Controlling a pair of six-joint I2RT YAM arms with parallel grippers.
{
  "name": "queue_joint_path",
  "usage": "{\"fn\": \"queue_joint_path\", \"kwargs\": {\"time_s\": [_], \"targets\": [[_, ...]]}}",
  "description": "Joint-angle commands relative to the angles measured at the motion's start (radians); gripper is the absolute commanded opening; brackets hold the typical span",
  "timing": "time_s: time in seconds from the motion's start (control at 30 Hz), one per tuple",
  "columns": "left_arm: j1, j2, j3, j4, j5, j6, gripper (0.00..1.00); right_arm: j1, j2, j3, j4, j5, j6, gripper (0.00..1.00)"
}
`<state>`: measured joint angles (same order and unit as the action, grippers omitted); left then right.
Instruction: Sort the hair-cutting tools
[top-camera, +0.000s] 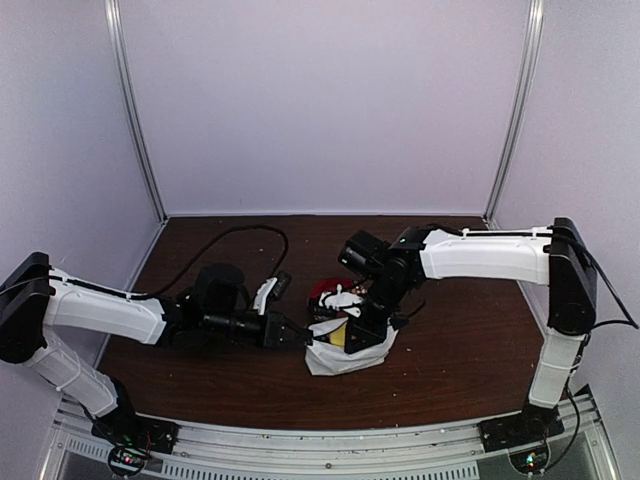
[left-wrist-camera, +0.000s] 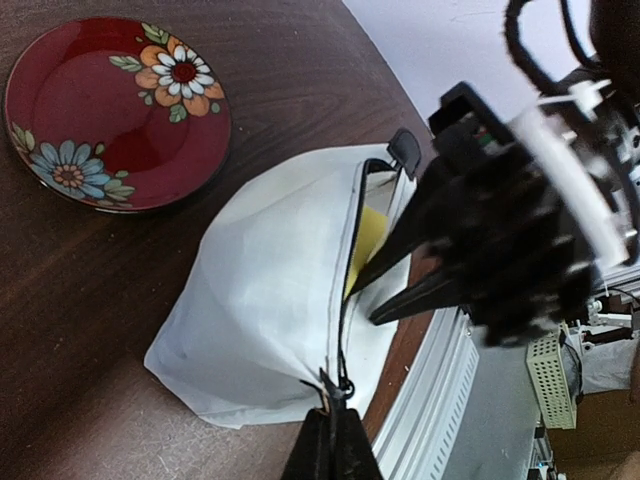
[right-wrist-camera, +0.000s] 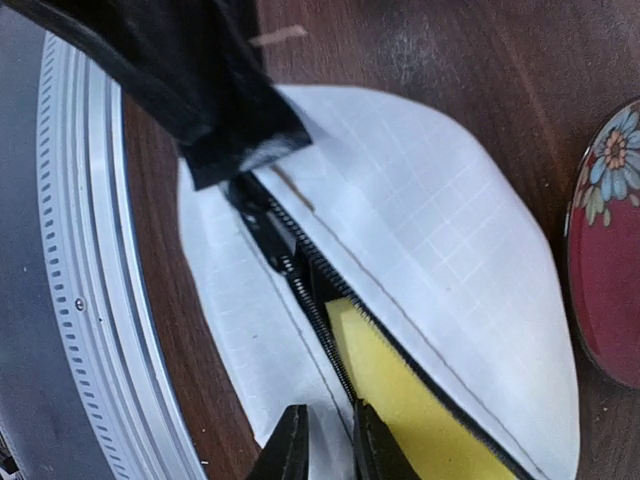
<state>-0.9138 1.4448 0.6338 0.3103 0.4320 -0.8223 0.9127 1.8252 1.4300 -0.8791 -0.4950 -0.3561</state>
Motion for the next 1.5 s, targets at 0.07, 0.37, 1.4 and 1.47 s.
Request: {"fn": "queue_joint_path", "kwargs": {"time_s": [0.07, 0.37, 1.4, 1.47], "targets": [[-0.004, 0.000, 0.007, 0.078, 0.027, 0.009, 0.00, -0.010, 0.071, 0.014, 0.054, 0.080, 0.035, 0.20], [-0.003, 0.007, 0.012, 0.011, 0.010, 0.036, 0.00, -0.014, 0.098, -0.039, 0.076, -0.040, -0.016, 0.48], [0.003, 0.066, 0.029, -0.060, -0.012, 0.047, 0.00, 0.057, -0.203, -0.078, 0.185, 0.243, -0.116, 0.00], [0.004, 0.078, 0.039, -0.062, -0.010, 0.045, 0.00, 0.096, -0.265, -0.108, 0.226, 0.330, -0.120, 0.00]]}}
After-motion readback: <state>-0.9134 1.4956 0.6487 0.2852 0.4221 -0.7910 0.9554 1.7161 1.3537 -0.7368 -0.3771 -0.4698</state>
